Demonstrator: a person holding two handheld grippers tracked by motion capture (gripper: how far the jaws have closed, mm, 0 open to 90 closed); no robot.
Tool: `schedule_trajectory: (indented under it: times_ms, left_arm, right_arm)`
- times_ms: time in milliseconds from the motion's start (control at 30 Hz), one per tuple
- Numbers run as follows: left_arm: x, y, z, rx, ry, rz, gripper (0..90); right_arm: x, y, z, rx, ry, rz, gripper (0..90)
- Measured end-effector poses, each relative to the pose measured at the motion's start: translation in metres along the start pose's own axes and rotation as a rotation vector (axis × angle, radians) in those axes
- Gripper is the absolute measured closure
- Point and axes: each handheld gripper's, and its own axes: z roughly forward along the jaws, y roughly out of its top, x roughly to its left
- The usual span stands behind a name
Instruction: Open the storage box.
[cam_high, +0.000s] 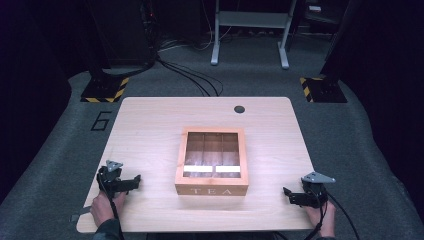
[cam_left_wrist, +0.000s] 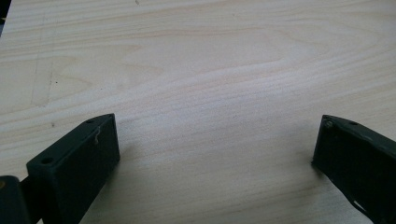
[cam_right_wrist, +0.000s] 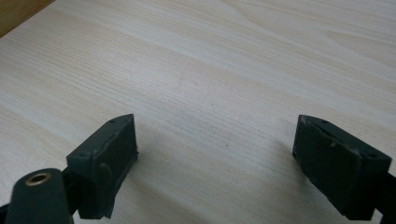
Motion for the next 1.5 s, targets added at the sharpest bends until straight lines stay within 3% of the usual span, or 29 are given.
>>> schedule_trajectory:
  times_ms: [367, 600, 833, 1067, 1267, 1500]
  left_arm:
    - [0.0, 0.0, 0.0, -0.001, 0.0, 0.001, 0.2]
    - [0.0, 0.0, 0.0, 0.0, 0.0, 0.0, 0.3]
    - [0.0, 0.0, 0.0, -0.002, 0.0, 0.0, 0.3]
    - [0.0, 0.0, 0.0, 0.0, 0.0, 0.0, 0.2]
    - [0.0, 0.0, 0.0, 0.0, 0.0, 0.0, 0.3]
    - [0.0, 0.0, 0.0, 0.0, 0.0, 0.0, 0.2]
  right_arm:
    - [0.0, 0.001, 0.0, 0.009, -0.01, -0.001, 9.5]
    - [0.006, 0.003, -0.001, 0.014, 0.046, 0.004, 3.0]
    - [0.027, 0.015, -0.01, -0.019, 0.114, -0.003, 0.0]
    - [0.059, 0.036, -0.016, -0.063, 0.196, -0.072, 0.0]
    - [0.082, 0.051, -0.012, -0.087, 0.27, -0.108, 0.0]
    - [0.103, 0.064, -0.005, -0.097, 0.311, -0.141, 0.0]
